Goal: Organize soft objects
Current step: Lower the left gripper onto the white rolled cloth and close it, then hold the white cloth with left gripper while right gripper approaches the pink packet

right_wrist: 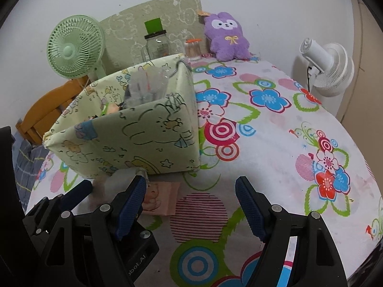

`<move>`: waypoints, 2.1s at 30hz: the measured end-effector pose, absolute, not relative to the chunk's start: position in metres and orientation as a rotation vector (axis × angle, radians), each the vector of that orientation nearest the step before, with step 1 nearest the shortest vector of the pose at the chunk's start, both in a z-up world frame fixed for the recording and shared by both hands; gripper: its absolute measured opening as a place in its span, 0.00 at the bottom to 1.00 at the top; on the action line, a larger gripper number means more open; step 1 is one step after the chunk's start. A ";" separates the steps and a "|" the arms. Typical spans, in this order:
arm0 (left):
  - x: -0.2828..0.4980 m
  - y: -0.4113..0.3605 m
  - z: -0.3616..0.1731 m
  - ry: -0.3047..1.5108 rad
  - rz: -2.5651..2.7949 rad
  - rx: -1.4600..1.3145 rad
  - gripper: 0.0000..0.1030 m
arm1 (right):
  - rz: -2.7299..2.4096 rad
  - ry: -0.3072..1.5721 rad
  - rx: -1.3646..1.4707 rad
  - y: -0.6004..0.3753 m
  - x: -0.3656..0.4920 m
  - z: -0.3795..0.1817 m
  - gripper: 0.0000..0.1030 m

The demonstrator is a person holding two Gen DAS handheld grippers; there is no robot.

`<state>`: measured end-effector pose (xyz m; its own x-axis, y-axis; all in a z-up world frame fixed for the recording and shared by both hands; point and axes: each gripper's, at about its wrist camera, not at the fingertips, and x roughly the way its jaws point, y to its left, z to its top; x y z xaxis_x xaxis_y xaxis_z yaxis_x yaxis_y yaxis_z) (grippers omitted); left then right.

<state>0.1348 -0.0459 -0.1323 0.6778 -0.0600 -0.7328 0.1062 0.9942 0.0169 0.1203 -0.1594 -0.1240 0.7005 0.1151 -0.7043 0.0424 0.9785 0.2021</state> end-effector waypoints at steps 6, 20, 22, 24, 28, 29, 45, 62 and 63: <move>0.135 -0.053 -0.135 0.831 -0.136 0.062 0.50 | 0.042 0.812 0.231 -0.165 0.125 -0.130 0.78; 0.128 -0.051 -0.131 0.823 -0.153 0.046 0.23 | 0.048 0.809 0.227 -0.163 0.121 -0.128 0.78; 0.125 -0.049 -0.129 0.818 -0.147 0.043 0.23 | 0.053 0.805 0.224 -0.161 0.119 -0.127 0.78; 0.122 -0.046 -0.127 0.812 -0.141 0.040 0.23 | 0.059 0.800 0.218 -0.158 0.116 -0.124 0.78; 0.115 -0.039 -0.124 0.801 -0.125 0.034 0.23 | 0.076 0.788 0.199 -0.150 0.109 -0.120 0.78; 0.113 -0.037 -0.123 0.799 -0.120 0.033 0.23 | 0.079 0.786 0.195 -0.149 0.108 -0.119 0.78; 0.098 -0.007 -0.131 0.817 -0.039 0.003 0.23 | 0.192 0.821 0.133 -0.116 0.104 -0.125 0.78; 0.116 -0.001 -0.144 0.848 -0.009 0.026 0.23 | 0.258 0.871 0.043 -0.101 0.140 -0.143 0.78; 0.117 0.000 -0.144 0.849 -0.010 0.025 0.23 | 0.262 0.876 0.049 -0.100 0.142 -0.144 0.78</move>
<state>0.1165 -0.0003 -0.1439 0.6608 0.0016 -0.7506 0.0185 0.9997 0.0184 0.1418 -0.1003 -0.1440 0.6100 0.2471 -0.7529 -0.2068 0.9669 0.1497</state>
